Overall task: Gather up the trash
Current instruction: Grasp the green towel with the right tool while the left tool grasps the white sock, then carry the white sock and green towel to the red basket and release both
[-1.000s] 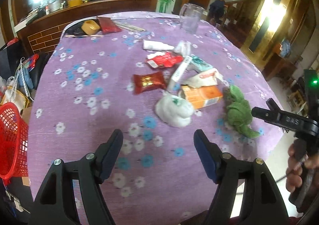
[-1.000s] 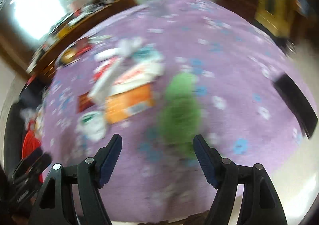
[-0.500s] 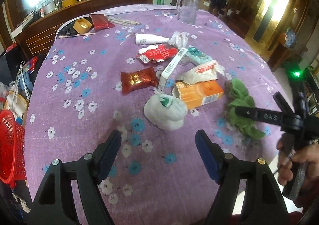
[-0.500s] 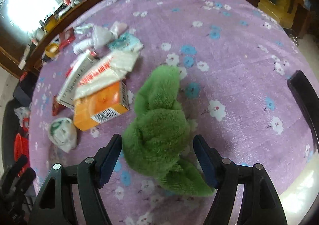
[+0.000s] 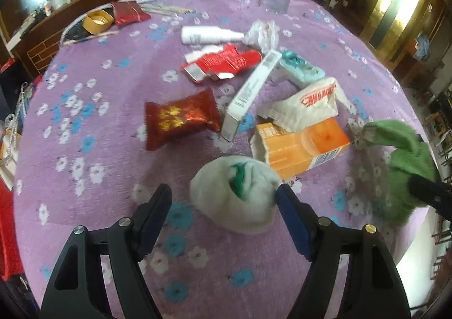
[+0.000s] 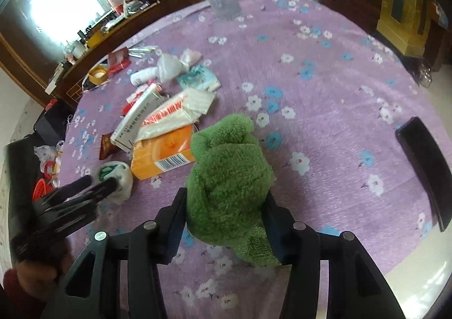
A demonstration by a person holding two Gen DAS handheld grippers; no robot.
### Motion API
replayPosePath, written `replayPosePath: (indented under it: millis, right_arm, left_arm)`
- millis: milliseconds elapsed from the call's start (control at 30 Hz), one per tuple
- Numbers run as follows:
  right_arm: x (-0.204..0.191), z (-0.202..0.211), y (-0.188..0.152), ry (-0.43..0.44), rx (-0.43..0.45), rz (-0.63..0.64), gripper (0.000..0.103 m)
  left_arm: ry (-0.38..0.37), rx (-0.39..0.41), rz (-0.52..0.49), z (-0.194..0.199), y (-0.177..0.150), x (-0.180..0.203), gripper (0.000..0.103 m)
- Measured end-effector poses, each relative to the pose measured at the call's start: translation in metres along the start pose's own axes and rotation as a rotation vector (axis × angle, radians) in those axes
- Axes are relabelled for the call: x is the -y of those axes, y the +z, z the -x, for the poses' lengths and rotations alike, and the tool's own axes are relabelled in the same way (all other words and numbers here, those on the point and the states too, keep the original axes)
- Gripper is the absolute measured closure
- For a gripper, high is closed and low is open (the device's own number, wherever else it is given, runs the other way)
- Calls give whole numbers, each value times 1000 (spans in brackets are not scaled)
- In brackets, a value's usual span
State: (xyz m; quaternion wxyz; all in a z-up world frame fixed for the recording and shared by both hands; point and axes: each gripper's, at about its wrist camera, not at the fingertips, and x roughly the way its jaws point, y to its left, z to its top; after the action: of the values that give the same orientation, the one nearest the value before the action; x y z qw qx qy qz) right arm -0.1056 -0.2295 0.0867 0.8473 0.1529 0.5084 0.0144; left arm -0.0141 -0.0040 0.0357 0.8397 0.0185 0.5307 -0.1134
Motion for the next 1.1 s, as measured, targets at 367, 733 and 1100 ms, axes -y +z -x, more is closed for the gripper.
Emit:
replayPosePath:
  millis: [367,733,1100]
  right_arm:
    - [-21,8,-4,37,22,88,49]
    - [-77,5,-9,116,53,240,49]
    - [-113,2,-19,164,47,310,48]
  left_arm:
    - [-26,24,-85,-3,-9,16,61]
    - [-4,148,1,58,-23,-15,61]
    - [47,181,85,86,-41,-52,61]
